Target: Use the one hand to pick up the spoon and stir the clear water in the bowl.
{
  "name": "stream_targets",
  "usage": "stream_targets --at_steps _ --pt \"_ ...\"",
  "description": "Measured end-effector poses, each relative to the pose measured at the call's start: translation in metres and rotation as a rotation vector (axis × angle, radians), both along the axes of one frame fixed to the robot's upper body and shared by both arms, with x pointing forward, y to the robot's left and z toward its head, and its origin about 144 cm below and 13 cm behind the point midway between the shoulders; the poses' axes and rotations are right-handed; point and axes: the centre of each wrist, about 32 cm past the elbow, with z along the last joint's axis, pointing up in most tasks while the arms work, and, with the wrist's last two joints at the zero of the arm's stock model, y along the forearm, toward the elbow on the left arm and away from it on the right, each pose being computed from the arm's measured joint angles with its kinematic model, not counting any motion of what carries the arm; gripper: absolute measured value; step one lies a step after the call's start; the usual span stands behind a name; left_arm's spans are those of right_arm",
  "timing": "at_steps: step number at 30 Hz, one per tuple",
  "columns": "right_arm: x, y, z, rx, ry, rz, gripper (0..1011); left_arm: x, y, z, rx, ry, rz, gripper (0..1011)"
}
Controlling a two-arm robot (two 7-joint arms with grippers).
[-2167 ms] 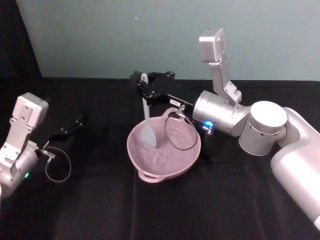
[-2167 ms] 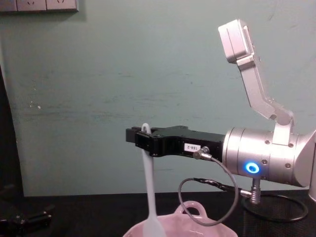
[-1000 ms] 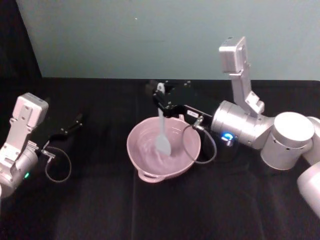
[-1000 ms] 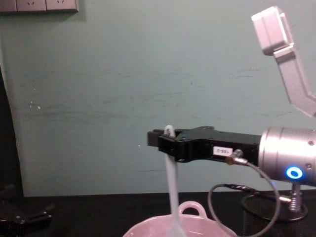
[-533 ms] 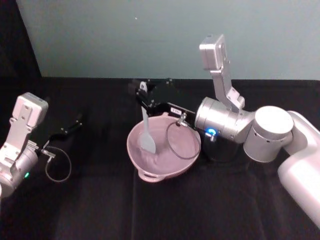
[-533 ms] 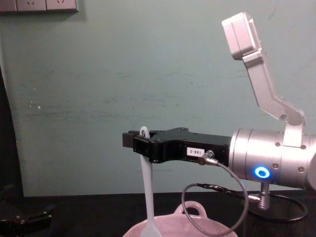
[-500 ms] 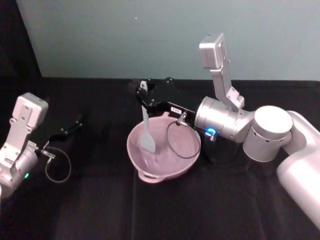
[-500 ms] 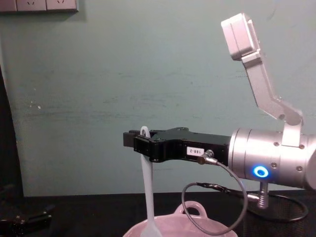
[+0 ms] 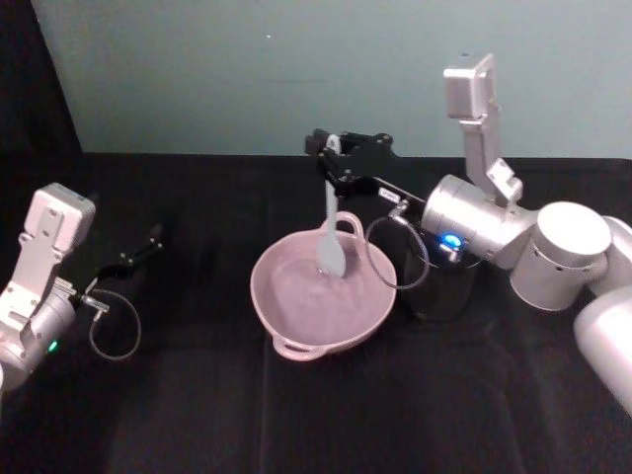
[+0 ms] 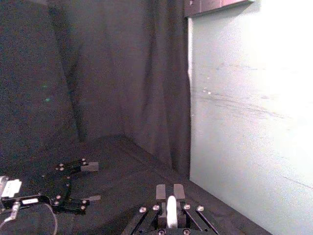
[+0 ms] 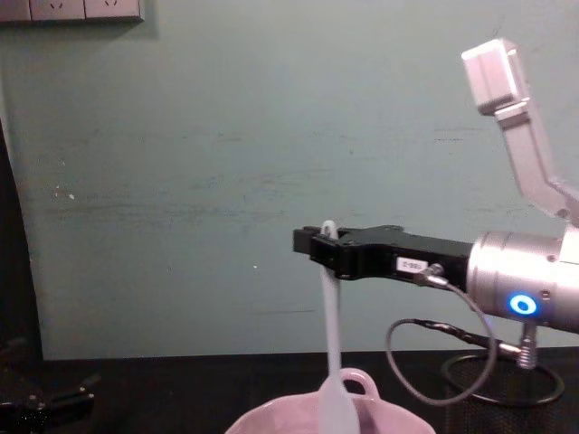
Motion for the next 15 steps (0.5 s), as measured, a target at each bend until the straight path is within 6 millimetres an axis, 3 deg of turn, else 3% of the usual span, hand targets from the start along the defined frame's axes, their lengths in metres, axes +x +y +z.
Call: stream_targets --at_steps 8,15 --pt "-0.017 -0.011 0.004 -0.027 -0.009 -0.017 109 0.0 0.0 0.0 0.0 0.0 0.0 1011" --pt "-0.034 -0.003 0.002 -0.042 -0.001 0.021 108 0.0 0.0 0.0 0.0 0.0 0.0 1011"
